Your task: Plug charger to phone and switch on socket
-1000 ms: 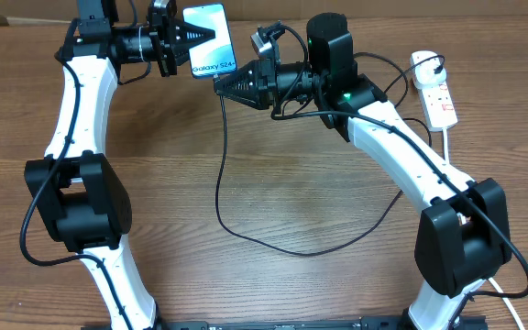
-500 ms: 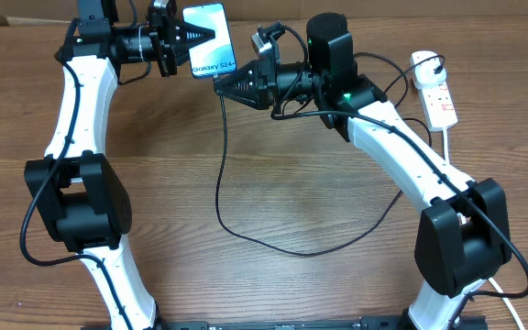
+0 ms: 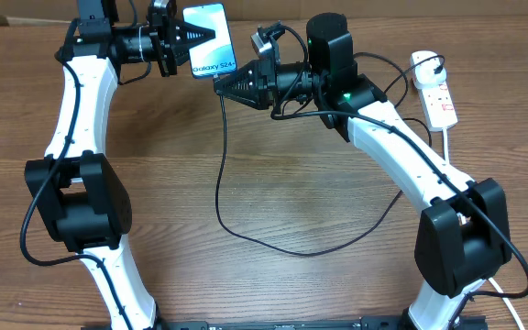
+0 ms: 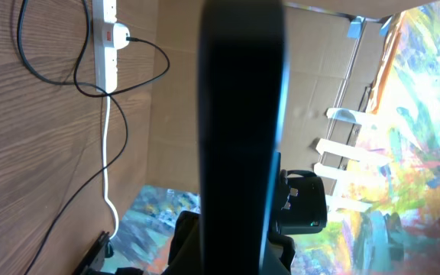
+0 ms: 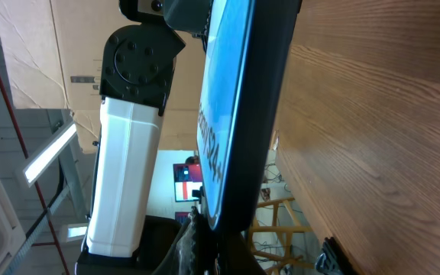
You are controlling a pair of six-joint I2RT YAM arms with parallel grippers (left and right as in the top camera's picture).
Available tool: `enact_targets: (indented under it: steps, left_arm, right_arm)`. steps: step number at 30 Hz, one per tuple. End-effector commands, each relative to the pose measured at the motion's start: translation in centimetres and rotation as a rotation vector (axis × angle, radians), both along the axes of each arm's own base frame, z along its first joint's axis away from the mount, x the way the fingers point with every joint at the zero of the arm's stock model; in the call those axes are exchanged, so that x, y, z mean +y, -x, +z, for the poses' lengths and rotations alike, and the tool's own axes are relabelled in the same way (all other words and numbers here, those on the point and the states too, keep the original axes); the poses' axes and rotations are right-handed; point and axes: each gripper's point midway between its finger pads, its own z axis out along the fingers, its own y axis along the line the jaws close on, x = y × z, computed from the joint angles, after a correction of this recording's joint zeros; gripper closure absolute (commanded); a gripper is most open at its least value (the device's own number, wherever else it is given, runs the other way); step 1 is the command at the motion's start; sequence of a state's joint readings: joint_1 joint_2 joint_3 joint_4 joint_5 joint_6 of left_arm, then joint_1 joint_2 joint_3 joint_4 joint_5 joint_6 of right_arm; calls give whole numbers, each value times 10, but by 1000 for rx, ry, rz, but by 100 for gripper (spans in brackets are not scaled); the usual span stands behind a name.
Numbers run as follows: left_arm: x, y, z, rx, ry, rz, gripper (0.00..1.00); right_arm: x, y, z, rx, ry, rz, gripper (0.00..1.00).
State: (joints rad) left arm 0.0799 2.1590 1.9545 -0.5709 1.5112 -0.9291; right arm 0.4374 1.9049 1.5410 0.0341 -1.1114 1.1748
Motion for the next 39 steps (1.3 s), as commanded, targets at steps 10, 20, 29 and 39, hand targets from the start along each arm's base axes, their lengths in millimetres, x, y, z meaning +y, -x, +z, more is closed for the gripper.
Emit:
enact_targets:
  steps: [10, 20, 29, 39]
  left_arm:
    - [-8, 12, 15, -45, 46, -67, 96]
    - [-9, 12, 15, -45, 46, -68, 96]
    - [-8, 12, 15, -44, 46, -67, 96]
    - [-8, 12, 15, -44, 46, -67, 96]
  right_arm:
    - [-16, -16, 6, -28, -13, -33, 96]
    - [-13, -17, -2, -26, -6, -27, 96]
    - [-4, -16, -5, -24, 6, -47, 96]
    - [-3, -22, -6, -29, 18, -86, 96]
